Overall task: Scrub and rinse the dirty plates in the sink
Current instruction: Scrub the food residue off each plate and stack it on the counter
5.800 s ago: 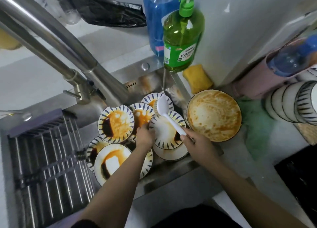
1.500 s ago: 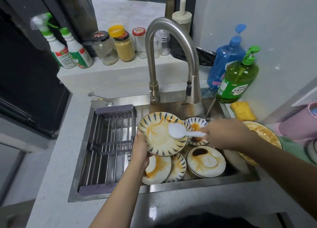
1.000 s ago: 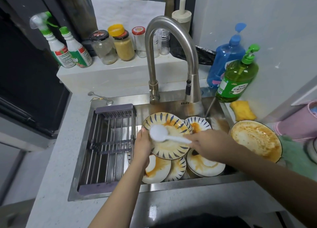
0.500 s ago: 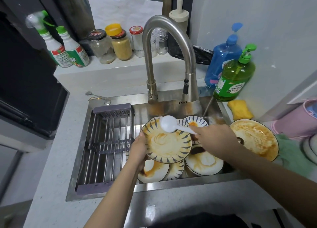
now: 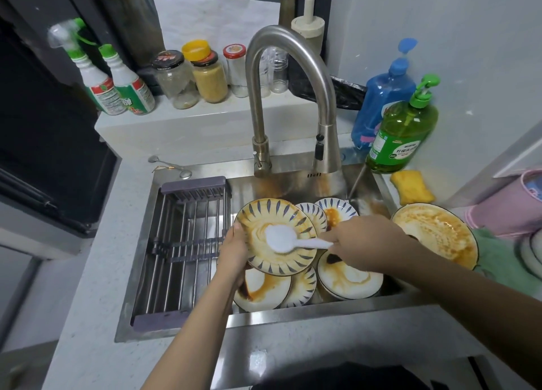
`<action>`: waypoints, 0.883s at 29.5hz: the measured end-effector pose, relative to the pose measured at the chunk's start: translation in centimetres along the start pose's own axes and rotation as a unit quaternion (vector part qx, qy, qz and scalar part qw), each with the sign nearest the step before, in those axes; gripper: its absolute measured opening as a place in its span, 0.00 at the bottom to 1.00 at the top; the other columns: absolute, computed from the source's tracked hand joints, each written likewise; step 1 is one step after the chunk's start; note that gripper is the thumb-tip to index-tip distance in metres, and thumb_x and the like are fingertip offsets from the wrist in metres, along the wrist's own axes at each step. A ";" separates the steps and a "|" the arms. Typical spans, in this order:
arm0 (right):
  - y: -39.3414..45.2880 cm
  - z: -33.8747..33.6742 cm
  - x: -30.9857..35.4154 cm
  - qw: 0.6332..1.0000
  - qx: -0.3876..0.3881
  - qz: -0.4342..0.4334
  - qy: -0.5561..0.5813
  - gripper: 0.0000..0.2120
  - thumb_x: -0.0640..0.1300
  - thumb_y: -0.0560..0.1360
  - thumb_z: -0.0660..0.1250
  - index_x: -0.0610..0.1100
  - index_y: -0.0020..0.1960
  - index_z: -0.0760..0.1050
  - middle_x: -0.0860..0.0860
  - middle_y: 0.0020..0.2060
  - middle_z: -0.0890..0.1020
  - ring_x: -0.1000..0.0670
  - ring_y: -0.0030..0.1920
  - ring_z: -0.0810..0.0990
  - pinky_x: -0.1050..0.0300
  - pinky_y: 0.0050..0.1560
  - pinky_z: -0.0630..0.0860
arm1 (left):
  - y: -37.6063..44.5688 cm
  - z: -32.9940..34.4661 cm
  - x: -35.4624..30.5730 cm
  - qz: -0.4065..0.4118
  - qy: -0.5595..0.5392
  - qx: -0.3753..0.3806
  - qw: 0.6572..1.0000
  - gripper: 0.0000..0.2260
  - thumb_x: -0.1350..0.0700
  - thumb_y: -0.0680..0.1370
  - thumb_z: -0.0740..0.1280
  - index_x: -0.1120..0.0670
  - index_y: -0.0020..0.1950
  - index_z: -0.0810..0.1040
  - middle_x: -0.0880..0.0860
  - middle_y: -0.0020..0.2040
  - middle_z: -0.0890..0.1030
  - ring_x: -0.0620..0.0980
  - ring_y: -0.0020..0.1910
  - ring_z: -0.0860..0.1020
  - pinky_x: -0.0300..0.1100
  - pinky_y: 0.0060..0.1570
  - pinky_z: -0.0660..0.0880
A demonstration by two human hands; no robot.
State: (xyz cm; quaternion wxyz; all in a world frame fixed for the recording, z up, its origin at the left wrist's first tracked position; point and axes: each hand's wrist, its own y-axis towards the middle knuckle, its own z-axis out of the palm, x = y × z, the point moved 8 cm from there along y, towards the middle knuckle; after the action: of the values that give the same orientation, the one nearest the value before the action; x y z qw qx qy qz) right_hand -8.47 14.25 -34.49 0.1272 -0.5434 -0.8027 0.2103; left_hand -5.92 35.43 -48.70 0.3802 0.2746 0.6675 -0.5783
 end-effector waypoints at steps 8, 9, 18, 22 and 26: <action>1.4 -0.7 -2.6 0.997 -0.053 0.063 0.003 0.15 0.46 0.80 0.54 0.56 0.63 0.71 0.55 0.34 0.71 0.51 0.38 0.73 0.56 0.38 0.71 | -0.8 0.5 -1.3 0.031 -0.004 0.008 0.999 0.27 0.32 0.78 0.52 0.48 0.64 0.74 0.53 0.59 0.80 0.54 0.57 0.79 0.51 0.51 0.80; 1.0 -0.4 -2.7 0.998 -0.025 0.054 -0.015 0.14 0.46 0.80 0.55 0.55 0.62 0.73 0.55 0.34 0.70 0.52 0.38 0.73 0.57 0.38 0.70 | -0.6 0.1 -1.5 0.038 0.011 0.000 0.999 0.29 0.28 0.74 0.52 0.46 0.63 0.75 0.52 0.59 0.80 0.53 0.59 0.78 0.55 0.57 0.77; 1.1 -0.2 -1.0 0.990 -0.059 0.026 0.128 0.16 0.50 0.82 0.53 0.58 0.68 0.68 0.55 0.38 0.74 0.54 0.36 0.72 0.57 0.34 0.67 | -0.5 1.5 -1.2 0.022 0.010 0.041 0.999 0.24 0.38 0.81 0.49 0.49 0.66 0.73 0.54 0.59 0.79 0.54 0.57 0.79 0.49 0.48 0.79; 0.5 0.1 -3.2 0.996 -0.035 0.076 0.020 0.15 0.48 0.81 0.55 0.57 0.64 0.72 0.56 0.36 0.73 0.54 0.37 0.73 0.59 0.36 0.68 | -0.7 1.0 -1.0 0.017 -0.032 0.018 0.999 0.26 0.37 0.80 0.51 0.50 0.69 0.72 0.53 0.62 0.79 0.54 0.60 0.77 0.56 0.59 0.76; -1.4 0.9 -0.1 0.996 0.024 -0.008 0.084 0.16 0.51 0.81 0.54 0.59 0.67 0.70 0.54 0.43 0.79 0.54 0.40 0.76 0.59 0.39 0.73 | 0.2 0.4 0.1 0.009 -0.032 0.020 0.999 0.31 0.30 0.75 0.51 0.48 0.69 0.71 0.53 0.65 0.77 0.55 0.63 0.76 0.59 0.63 0.72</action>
State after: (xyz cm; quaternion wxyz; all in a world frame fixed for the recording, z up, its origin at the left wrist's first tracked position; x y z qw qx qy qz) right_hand -9.94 13.57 -34.59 0.2086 -0.5494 -0.7884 0.1818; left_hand -5.77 35.02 -48.93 0.4009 0.2697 0.6406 -0.5968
